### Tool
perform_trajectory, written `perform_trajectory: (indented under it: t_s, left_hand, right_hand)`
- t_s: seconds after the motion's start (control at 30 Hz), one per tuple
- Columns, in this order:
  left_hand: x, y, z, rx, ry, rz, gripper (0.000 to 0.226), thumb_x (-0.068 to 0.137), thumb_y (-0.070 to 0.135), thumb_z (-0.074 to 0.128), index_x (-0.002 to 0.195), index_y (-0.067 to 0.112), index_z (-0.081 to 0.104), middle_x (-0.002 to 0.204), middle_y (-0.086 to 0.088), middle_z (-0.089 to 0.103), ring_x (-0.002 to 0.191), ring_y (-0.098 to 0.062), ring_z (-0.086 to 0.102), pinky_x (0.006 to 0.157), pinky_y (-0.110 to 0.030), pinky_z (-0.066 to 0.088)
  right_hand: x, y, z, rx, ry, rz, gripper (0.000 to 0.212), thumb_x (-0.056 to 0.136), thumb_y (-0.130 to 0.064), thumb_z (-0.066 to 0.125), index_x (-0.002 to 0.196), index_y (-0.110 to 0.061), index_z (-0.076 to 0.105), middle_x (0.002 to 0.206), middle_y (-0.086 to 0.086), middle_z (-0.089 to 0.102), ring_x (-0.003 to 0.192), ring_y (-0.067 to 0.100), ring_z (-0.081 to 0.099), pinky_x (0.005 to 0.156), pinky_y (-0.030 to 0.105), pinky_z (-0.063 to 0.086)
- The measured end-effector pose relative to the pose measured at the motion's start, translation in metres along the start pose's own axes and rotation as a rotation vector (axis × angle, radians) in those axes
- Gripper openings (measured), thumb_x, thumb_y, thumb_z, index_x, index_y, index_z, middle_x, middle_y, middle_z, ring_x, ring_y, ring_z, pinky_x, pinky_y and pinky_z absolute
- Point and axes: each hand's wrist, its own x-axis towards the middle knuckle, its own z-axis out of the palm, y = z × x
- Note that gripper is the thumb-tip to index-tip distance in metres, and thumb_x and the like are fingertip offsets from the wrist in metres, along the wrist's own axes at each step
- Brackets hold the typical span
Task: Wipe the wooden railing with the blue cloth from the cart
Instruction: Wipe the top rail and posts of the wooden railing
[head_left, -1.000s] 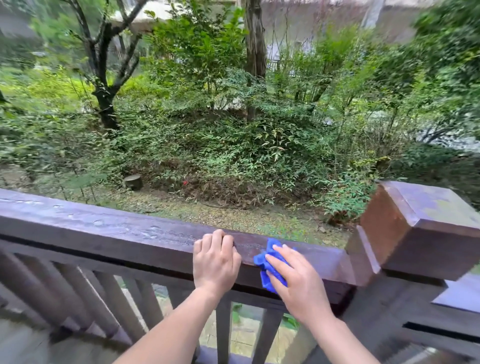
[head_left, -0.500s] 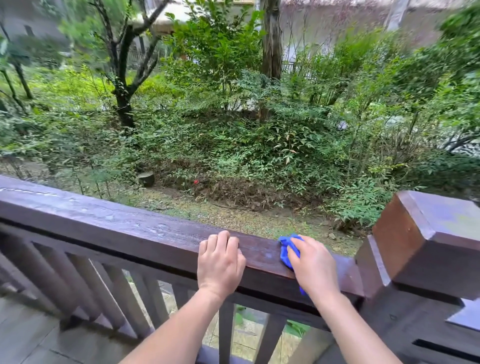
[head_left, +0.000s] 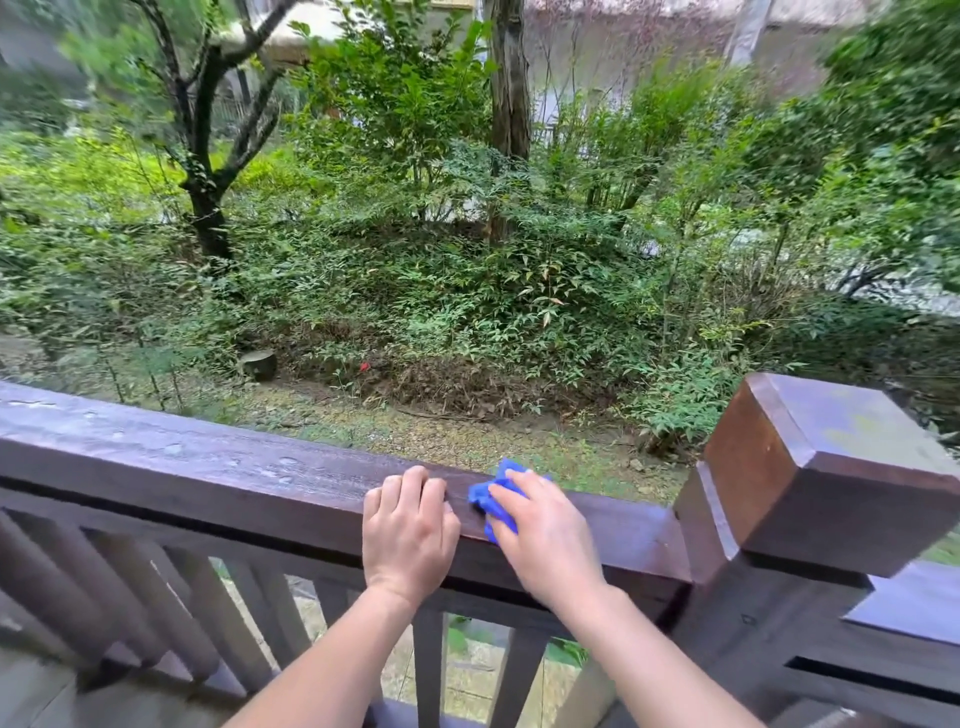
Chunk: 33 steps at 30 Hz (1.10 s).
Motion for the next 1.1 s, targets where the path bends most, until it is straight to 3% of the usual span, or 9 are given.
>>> perform_trajectory:
  t_s: [0.1,0.23,0.3,0.43,0.53,0.63,0.8,1.0,1.1]
  left_hand:
    - [-0.001,-0.002,0.000,-0.007,0.001,-0.001,0.021,0.086,0.031,0.044,0.088,0.018,0.061,0.106,-0.005,0.063,0.090,-0.032,0.056,0.080,-0.045,0.040]
    - [0.000,-0.001,-0.004,0.000,-0.014,0.011,0.022,0.087,0.031,0.044,0.088,0.017,0.060,0.108,-0.006,0.063,0.091,-0.032,0.055,0.081,-0.044,0.041]
    - [0.001,0.001,-0.005,0.003,-0.028,0.004,0.023,0.086,0.031,0.043,0.088,0.017,0.061,0.108,-0.007,0.063,0.090,-0.032,0.056,0.080,-0.044,0.041]
    - [0.000,-0.002,-0.002,-0.003,-0.017,0.008,0.024,0.087,0.032,0.042,0.089,0.017,0.062,0.108,-0.006,0.063,0.090,-0.032,0.056,0.080,-0.044,0.040]
    - [-0.003,-0.001,0.000,-0.012,-0.004,0.003,0.024,0.087,0.032,0.042,0.088,0.018,0.061,0.107,-0.006,0.063,0.090,-0.032,0.055,0.080,-0.044,0.040]
    - [0.000,0.000,0.001,-0.016,0.004,0.014,0.025,0.088,0.032,0.041,0.088,0.017,0.061,0.108,-0.007,0.063,0.091,-0.032,0.055,0.080,-0.045,0.040]
    - [-0.003,-0.003,0.006,-0.032,0.029,0.007,0.026,0.090,0.032,0.040,0.089,0.018,0.061,0.109,-0.007,0.063,0.093,-0.033,0.055,0.081,-0.045,0.041]
    - [-0.001,-0.004,0.008,-0.051,0.077,0.019,0.024,0.089,0.031,0.041,0.087,0.017,0.060,0.106,-0.007,0.063,0.092,-0.033,0.054,0.080,-0.045,0.040]
    - [-0.002,-0.004,0.008,-0.059,0.085,0.004,0.023,0.088,0.031,0.042,0.085,0.017,0.059,0.104,-0.007,0.062,0.090,-0.033,0.053,0.079,-0.045,0.039]
  right_hand:
    - [-0.023,0.020,-0.007,0.013,0.042,-0.053,0.026,0.079,-0.027,0.069,0.104,-0.019,0.070,0.118,0.005,0.066,0.108,0.025,0.061,0.099,0.036,0.045]
    - [-0.020,0.059,-0.030,-0.108,0.106,0.402,0.020,0.078,-0.017,0.070,0.096,-0.010,0.072,0.106,0.015,0.068,0.098,0.034,0.061,0.083,0.038,0.050]
    - [-0.015,0.049,-0.027,-0.212,0.083,0.491,0.021,0.079,-0.019,0.065,0.095,-0.007,0.068,0.105,0.018,0.064,0.097,0.037,0.055,0.082,0.041,0.047]
    - [-0.034,0.030,-0.013,-0.242,0.041,0.318,0.040,0.072,-0.016,0.077,0.107,0.001,0.066,0.117,0.030,0.060,0.108,0.044,0.056,0.095,0.051,0.045]
    - [-0.048,0.049,-0.026,-0.280,0.092,0.456,0.043,0.081,-0.012,0.068,0.120,0.001,0.059,0.132,0.034,0.048,0.120,0.047,0.047,0.103,0.051,0.038]
    - [-0.051,0.049,-0.029,-0.305,0.092,0.554,0.037,0.085,-0.006,0.058,0.121,0.004,0.057,0.133,0.039,0.043,0.120,0.047,0.045,0.104,0.048,0.035]
    - [-0.071,0.035,-0.016,-0.294,0.096,0.442,0.036,0.069,-0.004,0.074,0.104,0.003,0.065,0.113,0.035,0.060,0.098,0.046,0.059,0.088,0.051,0.050]
    - [-0.011,0.046,-0.029,-0.230,0.128,0.508,0.024,0.090,-0.023,0.050,0.107,-0.009,0.060,0.110,0.015,0.059,0.100,0.034,0.051,0.085,0.040,0.044]
    - [-0.022,-0.003,0.001,-0.129,0.115,0.205,0.030,0.086,-0.029,0.056,0.111,-0.013,0.061,0.115,0.019,0.060,0.105,0.037,0.053,0.095,0.044,0.044]
